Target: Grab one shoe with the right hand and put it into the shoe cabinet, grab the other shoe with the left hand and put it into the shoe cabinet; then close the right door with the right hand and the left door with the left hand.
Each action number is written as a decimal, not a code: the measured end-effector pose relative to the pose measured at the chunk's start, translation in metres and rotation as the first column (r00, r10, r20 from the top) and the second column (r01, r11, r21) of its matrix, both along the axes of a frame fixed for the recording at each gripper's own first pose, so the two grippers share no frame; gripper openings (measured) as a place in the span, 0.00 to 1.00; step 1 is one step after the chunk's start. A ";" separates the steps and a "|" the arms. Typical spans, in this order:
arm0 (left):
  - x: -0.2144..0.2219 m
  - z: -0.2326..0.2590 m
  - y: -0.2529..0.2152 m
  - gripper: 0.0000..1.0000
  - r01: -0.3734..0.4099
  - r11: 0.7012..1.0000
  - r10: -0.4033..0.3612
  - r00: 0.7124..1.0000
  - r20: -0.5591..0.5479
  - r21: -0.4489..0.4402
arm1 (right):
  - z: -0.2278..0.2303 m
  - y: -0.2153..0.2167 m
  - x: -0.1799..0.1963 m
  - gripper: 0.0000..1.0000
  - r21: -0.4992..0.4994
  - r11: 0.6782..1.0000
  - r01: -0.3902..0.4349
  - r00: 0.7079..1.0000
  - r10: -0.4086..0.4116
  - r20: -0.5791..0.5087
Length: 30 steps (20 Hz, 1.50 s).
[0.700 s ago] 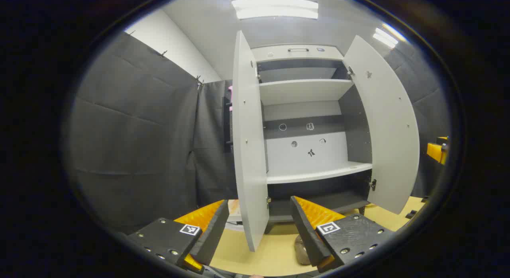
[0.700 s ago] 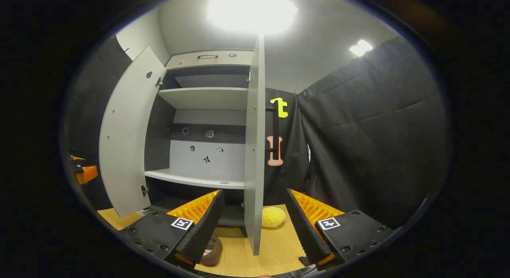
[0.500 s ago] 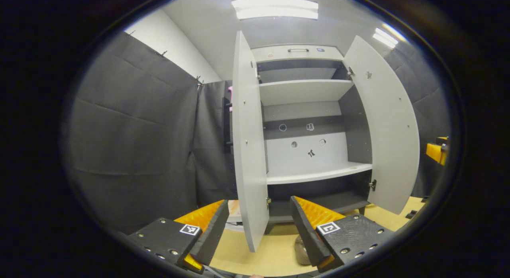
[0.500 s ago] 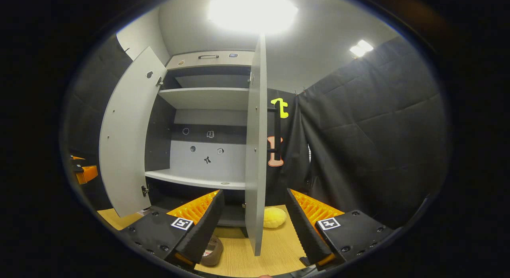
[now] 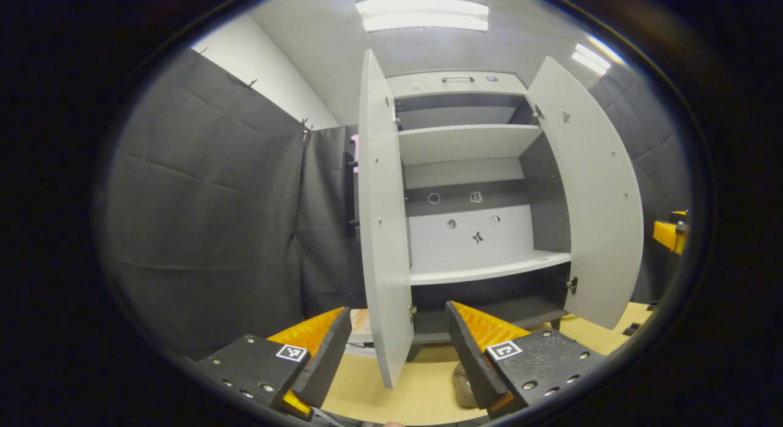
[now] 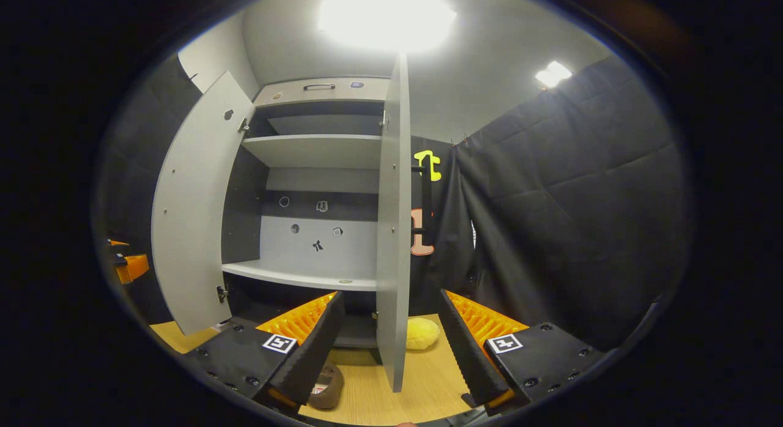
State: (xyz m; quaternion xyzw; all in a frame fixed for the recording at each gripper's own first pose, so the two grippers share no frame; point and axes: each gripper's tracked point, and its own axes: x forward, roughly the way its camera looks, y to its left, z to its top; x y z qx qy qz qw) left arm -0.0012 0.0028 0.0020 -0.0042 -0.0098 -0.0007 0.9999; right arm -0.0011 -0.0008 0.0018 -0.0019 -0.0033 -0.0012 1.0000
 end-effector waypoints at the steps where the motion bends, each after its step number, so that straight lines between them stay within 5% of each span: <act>1: 0.000 0.000 0.001 0.89 0.001 1.000 -0.001 1.000 0.002 -0.001 | 0.001 0.001 -0.002 0.97 0.000 1.000 -0.002 1.000 0.002 0.004; 8: -0.009 -0.001 0.012 0.90 0.000 1.000 0.001 1.000 0.012 -0.022 | -0.001 0.033 0.001 0.98 -0.027 0.999 -0.041 0.999 0.040 -0.022; 15: -0.020 -0.009 0.033 0.90 -0.046 0.999 0.046 0.999 -0.012 -0.018 | -0.028 0.094 0.023 0.98 -0.052 0.985 -0.167 0.983 0.162 -0.085; 16: -0.022 -0.011 0.037 0.96 -0.055 0.998 0.055 0.998 -0.014 -0.016 | -0.033 0.103 0.028 0.98 -0.049 0.982 -0.184 0.979 0.179 -0.098; 17: -0.021 -0.012 0.040 0.90 -0.064 0.998 0.064 0.998 -0.017 -0.012 | -0.040 0.111 0.033 0.98 -0.045 0.979 -0.199 0.975 0.193 -0.113; 20: -0.018 -0.017 0.048 0.90 -0.085 0.996 0.085 0.996 -0.032 -0.007 | -0.065 0.132 0.047 0.98 -0.042 0.970 -0.239 0.958 0.229 -0.174; 21: -0.016 -0.018 0.050 0.96 -0.093 0.996 0.093 0.995 -0.038 -0.006 | -0.075 0.138 0.052 0.98 -0.044 0.968 -0.248 0.952 0.235 -0.197; 22: -0.016 -0.020 0.053 0.90 -0.100 0.995 0.100 0.994 -0.044 -0.005 | -0.086 0.143 0.056 0.98 -0.044 0.965 -0.258 0.944 0.242 -0.225; 30: -0.004 -0.031 0.060 0.90 -0.132 0.991 0.132 0.988 -0.075 -0.001 | -0.175 0.171 0.082 0.98 -0.028 0.944 -0.330 0.851 0.285 -0.441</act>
